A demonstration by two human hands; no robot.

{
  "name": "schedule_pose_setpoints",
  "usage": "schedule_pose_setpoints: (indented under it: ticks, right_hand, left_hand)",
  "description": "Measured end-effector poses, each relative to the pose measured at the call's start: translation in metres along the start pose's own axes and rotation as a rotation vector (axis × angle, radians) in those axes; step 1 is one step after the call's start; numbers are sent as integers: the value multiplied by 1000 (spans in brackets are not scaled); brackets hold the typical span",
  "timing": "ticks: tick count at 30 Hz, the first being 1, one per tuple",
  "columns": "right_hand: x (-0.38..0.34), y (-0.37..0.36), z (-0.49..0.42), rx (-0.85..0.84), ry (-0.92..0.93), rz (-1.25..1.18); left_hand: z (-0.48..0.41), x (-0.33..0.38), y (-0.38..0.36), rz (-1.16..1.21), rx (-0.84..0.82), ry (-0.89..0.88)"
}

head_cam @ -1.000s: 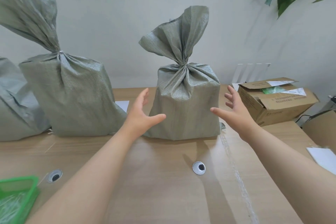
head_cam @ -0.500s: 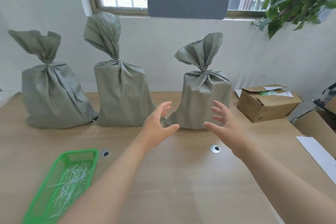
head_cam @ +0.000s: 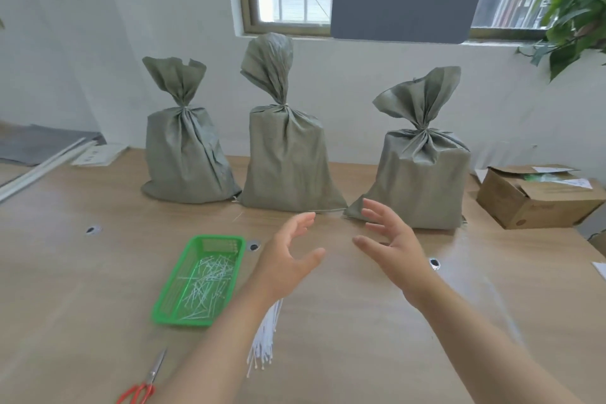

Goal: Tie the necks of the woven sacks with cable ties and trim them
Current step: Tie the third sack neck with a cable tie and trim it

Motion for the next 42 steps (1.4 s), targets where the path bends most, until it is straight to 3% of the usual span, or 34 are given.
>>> schedule_pose_setpoints:
  ticks: [8,20,33,42]
  right_hand:
    - [-11,-87,12,-14,6,7]
    - [-24,-265,-6,76,-110,-138]
    - [9,-322,-68,-13,-191,-174]
    - [58,-368,-162,19,-280,-65]
  left_hand:
    - [29,-37,66,10,9,28]
    - [24,-118,236,5,-11,31]
    - [-4,-186,258,3,13,170]
    - [-81,-263,279,52,-25,232]
Point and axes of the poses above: each hand's wrist, its own z-axis away from the middle knuckle, its own y-axis out of the back of the hand, x = y × z, the point moved 5 cm from there along -z, towards the middle knuckle, and after that the axes turned 1 degree about -y, right-handed, at the moved point
